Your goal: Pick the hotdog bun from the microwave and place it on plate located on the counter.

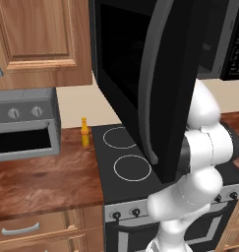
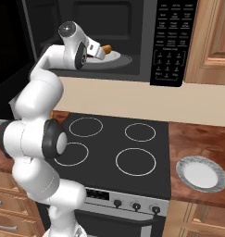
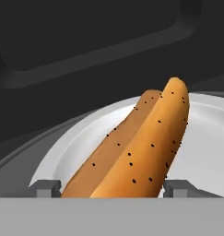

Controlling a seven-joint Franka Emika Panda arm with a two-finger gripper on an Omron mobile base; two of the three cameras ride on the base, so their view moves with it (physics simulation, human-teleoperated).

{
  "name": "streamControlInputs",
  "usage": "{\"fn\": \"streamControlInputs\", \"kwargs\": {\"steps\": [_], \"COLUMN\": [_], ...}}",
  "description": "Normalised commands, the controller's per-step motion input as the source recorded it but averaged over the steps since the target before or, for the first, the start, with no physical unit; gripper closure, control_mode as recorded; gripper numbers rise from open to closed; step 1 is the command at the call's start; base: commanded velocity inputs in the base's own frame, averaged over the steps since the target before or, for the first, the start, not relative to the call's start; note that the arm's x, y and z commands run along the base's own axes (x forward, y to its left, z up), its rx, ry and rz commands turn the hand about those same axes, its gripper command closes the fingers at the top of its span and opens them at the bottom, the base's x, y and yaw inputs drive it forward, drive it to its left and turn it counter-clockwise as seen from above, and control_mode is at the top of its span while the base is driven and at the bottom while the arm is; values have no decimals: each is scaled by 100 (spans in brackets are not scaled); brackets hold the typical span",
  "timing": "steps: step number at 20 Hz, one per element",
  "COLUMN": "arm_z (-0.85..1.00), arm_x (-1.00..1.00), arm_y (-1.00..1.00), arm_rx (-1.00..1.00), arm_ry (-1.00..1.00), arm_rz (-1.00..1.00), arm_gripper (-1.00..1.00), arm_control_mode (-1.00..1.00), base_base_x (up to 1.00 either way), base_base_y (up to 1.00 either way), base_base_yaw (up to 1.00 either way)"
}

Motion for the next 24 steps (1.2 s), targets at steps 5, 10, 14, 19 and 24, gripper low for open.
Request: {"fn": "streamControlInputs", "kwargs": {"steps": [5,10,14,19,24], "arm_z": [0,0,18,42,46], "arm_x": [-52,-74,-95,-100,-100], "arm_y": [-1,-8,-9,-20,-12], "arm_rx": [0,0,0,0,0], "arm_ry": [-3,-10,-4,0,1], "arm_rz": [12,23,18,5,0], "arm_gripper": [100,100,100,100,100], "arm_control_mode": [-100,-100,-100,-100,-100], "base_base_x": [0,0,0,0,0], "base_base_y": [0,0,0,0,0], "base_base_yaw": [0,0,0,0,0]}}
